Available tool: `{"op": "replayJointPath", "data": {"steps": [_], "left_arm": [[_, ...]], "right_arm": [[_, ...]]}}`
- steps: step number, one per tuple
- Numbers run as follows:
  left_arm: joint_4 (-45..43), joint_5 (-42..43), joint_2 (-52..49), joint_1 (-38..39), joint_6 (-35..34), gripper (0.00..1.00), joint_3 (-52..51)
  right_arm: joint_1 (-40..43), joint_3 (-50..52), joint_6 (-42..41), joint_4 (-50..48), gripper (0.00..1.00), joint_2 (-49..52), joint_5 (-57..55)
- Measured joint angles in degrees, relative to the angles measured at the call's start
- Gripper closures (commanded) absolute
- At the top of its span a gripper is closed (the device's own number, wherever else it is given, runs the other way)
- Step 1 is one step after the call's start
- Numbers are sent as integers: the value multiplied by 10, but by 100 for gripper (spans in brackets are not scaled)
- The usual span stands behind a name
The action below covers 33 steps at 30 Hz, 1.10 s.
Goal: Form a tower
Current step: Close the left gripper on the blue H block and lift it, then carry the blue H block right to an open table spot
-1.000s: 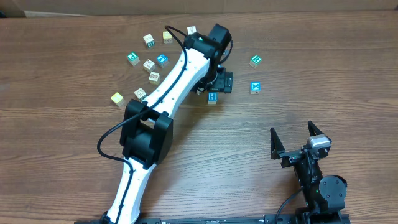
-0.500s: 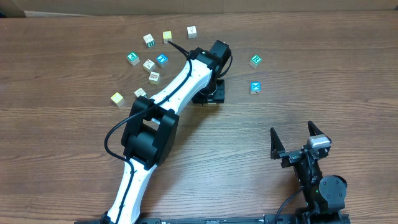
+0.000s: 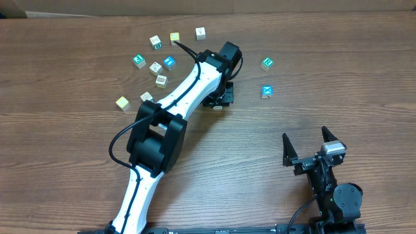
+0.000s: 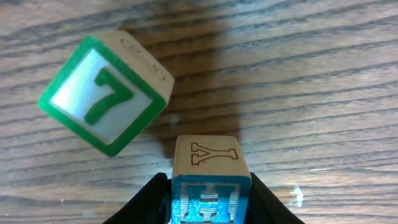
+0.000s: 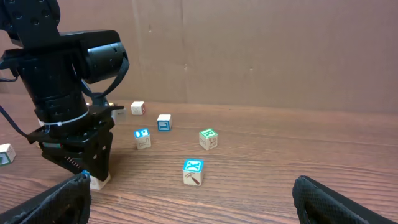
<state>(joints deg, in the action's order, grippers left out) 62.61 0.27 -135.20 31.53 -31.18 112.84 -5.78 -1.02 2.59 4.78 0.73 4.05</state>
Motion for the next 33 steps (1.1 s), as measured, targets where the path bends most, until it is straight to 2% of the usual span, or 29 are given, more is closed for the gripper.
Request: {"op": "replayJointPath", "data": {"steps": [11,23,33], "left_arm": [[9,-44,0,0,-16,70,0],[-25,-118,0,-2,-29,71,0],[-63,-132,0,-32,-30,75,0]], "right_arm": [[0,0,0,0,0,0,0],[0,0,0,0,0,0,0],[0,0,0,0,0,0,0]]}}
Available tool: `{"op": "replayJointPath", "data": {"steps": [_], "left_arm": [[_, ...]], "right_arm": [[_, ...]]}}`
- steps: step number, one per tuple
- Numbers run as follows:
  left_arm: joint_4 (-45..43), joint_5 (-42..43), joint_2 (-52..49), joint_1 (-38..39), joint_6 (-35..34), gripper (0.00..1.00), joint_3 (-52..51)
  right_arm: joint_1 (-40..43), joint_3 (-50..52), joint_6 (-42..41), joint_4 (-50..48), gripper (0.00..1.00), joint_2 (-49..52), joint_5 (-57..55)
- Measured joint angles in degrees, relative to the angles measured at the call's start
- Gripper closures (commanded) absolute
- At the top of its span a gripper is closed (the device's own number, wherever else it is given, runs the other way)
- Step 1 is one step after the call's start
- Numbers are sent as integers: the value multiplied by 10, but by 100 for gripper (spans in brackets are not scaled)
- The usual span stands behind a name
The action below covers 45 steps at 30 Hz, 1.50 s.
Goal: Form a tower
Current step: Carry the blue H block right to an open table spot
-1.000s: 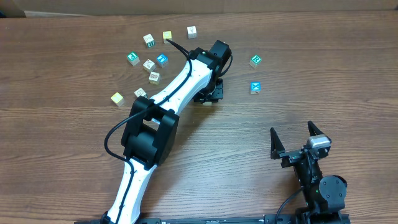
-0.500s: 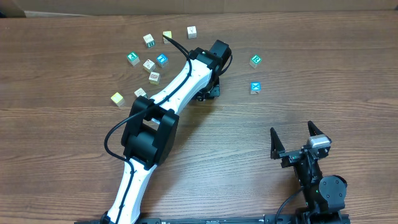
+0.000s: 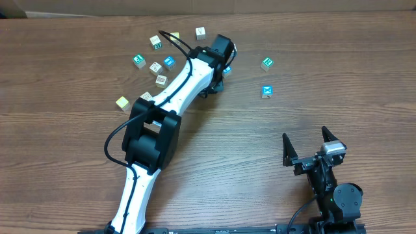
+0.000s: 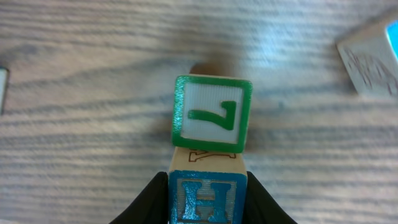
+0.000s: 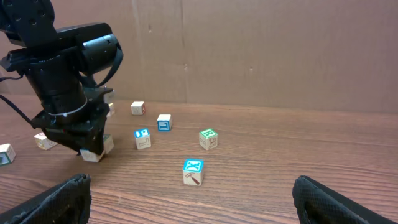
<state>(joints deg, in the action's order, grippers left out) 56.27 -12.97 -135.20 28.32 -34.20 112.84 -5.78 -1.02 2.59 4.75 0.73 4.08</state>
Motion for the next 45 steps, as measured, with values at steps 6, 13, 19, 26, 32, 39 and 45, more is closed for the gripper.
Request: {"op": "replayJointPath", "data": {"steps": [6,13,19,26,32,39,45], "left_arm": [[-26,-2,0,-23,0,74,0],[-55,-2,0,-59,0,86,0],[-27,4,0,-82,40,93,6],[168,34,0,-84,74,94,126],[243,123,1,-78,76,96,142],[234,146,1,-30,62,96,69],[224,129,1,30,9,96,32]], "right_arm": [[0,0,0,0,0,0,0],[0,0,0,0,0,0,0],[0,0,0,0,0,0,0],[0,0,0,0,0,0,0],[0,0,0,0,0,0,0],[0,0,0,0,0,0,0],[0,0,0,0,0,0,0]]}}
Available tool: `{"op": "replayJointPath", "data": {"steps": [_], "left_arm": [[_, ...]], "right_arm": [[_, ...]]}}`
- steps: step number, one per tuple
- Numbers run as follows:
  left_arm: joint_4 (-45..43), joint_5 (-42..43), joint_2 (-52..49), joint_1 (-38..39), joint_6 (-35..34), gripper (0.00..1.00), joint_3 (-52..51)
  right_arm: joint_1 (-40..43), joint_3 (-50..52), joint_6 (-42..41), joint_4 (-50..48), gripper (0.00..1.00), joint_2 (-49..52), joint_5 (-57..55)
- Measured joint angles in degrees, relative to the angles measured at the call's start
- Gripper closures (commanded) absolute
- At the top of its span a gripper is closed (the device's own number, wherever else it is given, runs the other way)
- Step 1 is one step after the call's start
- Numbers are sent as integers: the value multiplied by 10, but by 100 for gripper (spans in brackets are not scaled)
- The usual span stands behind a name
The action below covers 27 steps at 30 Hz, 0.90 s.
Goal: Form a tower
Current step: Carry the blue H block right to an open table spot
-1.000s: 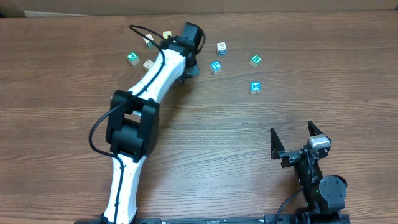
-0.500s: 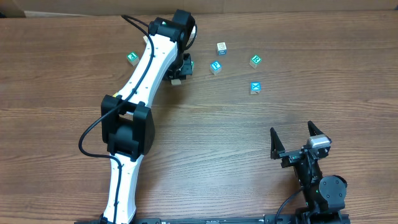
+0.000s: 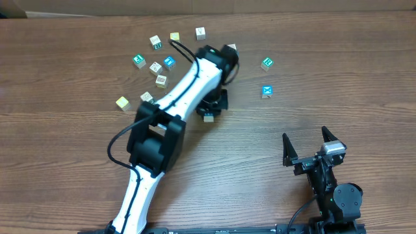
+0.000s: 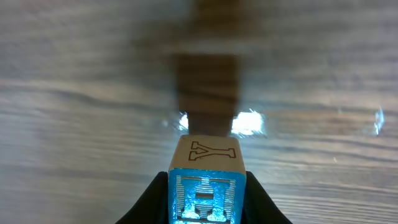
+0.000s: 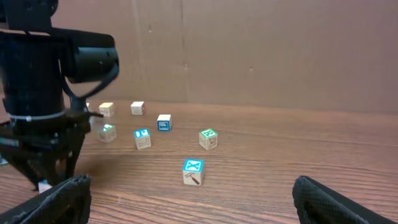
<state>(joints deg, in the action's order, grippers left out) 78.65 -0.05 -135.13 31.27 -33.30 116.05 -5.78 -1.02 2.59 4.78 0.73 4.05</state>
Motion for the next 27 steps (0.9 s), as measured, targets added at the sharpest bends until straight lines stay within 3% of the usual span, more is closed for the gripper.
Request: {"op": "replayJointPath", "data": {"steps": [13,27], "left_arm": [[-29,-58,0,44,-97,89,-25],[-66,-57,15,22,-70,81,-59]], "right_arm": [[0,0,0,0,0,0,0],[0,0,0,0,0,0,0]]}}
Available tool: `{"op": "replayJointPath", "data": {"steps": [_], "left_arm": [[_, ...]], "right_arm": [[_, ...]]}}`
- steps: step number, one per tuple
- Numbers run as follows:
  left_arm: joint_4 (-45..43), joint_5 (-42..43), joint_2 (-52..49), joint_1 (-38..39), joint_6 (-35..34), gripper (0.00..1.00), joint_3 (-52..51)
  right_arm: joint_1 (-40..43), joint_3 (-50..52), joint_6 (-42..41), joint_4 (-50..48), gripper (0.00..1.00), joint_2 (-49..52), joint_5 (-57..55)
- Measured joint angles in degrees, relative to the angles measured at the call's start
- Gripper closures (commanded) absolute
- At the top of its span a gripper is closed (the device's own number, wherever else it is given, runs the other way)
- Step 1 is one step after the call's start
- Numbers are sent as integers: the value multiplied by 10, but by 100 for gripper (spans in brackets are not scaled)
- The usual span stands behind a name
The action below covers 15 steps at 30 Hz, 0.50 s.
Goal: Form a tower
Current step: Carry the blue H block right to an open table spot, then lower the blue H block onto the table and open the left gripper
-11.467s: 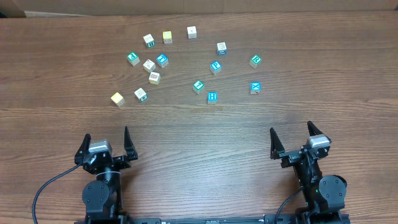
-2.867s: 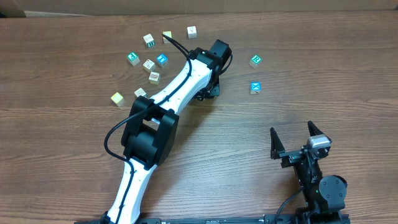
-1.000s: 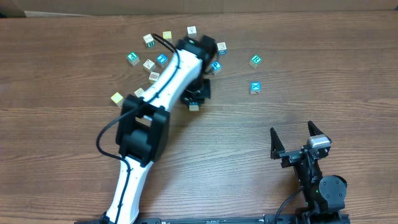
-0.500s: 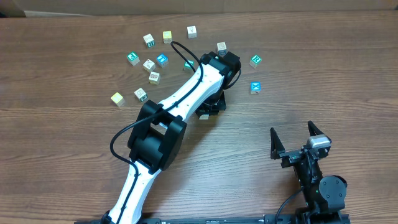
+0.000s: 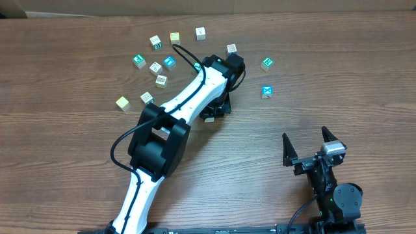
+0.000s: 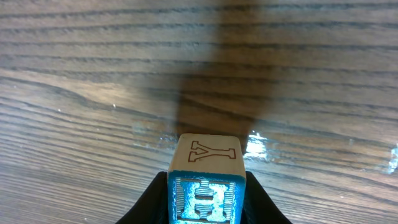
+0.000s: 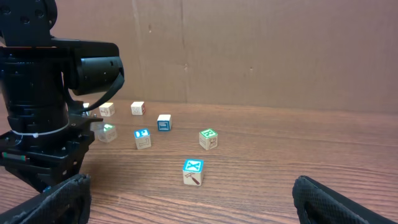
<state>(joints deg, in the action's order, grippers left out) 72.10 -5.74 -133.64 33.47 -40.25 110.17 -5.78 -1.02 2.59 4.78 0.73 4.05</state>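
My left gripper (image 6: 206, 205) is shut on a wooden block (image 6: 207, 186) with a blue H on its side and a Y on top. The block hangs just above bare wood, over its own shadow. In the overhead view the left gripper (image 5: 216, 109) stands near the table's middle, in front of the scattered blocks. A green-faced block (image 7: 106, 132) sits just behind the left arm. The right gripper (image 7: 194, 199) is open and holds nothing, and it rests at the front right (image 5: 311, 148).
Several loose blocks lie across the back of the table. Among them are a blue X block (image 5: 266, 91), a green one (image 5: 267, 63), a pale one (image 5: 231, 49) and a cluster at the back left (image 5: 156, 67). The left arm (image 5: 175, 107) stretches diagonally over the middle.
My left gripper, still shut on the H block, has shifted slightly to the right over the bare wood. The wrist view was blurred and is now sharp. The right arm has not moved.
First my left gripper held the H block beside a tilted green 7 block. Then it was farther back among the loose blocks, with the 7 block right in front of the held one. After that it was over bare wood nearer the middle, where it remains.
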Motion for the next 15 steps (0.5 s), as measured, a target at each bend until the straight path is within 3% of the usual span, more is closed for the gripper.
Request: {"op": "replayJointPath", "data": {"steps": [6,10,13,15], "left_arm": [[-1,1,0,-8,9,57,-5],[3,0,-2,-13,14,48,-14],[3,-1,-2,-13,14,47,-14],[3,-1,-2,-14,13,54,-14]], "right_arm": [[0,0,0,0,0,0,0],[0,0,0,0,0,0,0],[0,0,0,0,0,0,0],[0,0,0,0,0,0,0]]}}
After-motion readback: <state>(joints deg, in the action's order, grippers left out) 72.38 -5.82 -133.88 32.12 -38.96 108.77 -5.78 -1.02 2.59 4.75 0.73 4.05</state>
